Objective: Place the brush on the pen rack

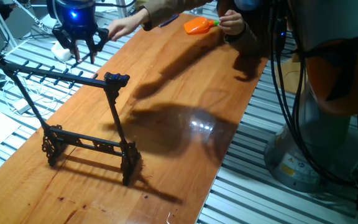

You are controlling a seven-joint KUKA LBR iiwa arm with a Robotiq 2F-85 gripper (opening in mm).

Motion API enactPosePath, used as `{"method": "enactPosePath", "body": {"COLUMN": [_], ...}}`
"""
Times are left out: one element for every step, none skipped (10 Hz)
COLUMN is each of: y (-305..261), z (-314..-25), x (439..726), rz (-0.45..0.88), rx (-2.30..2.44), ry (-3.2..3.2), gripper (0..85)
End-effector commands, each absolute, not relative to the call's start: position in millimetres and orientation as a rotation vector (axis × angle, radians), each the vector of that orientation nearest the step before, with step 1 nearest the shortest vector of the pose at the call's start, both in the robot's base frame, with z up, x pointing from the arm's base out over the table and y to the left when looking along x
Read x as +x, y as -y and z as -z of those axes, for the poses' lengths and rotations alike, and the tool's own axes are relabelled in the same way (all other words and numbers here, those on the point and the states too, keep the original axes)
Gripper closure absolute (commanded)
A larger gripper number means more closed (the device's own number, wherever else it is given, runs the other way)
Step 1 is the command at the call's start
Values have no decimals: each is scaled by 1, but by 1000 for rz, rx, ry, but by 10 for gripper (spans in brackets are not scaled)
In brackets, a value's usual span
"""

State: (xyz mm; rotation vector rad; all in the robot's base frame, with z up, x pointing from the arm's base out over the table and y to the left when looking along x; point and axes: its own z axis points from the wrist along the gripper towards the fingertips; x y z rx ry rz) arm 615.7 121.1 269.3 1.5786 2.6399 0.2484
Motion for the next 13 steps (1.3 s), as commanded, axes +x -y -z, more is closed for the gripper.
{"method": "enactPosePath", "body": {"y": [-121,-120,-120,-120,-120,-120,-120,-121,-123,-127,-132,-136,-140], "z": [-270,-270,-270,-270,-271,-271,-273,-276,-282,-289,-294,-296,-297], "x": [616,616,616,616,616,616,616,614,611,607,600,594,590], "rz": [-252,-262,-276,-284,-284,-279,-276,-278,-283,-273,-281,-280,-267], "rx": [1575,1568,1564,1558,1556,1552,1548,1553,1573,1607,1637,1655,1668], "ry": [-2645,-2656,-2664,-2673,-2679,-2687,-2713,-2742,-2780,-2806,-2829,-2835,-2848], "gripper": [510,680,850,850,850,850,850,850,850,850,850,850,850]}}
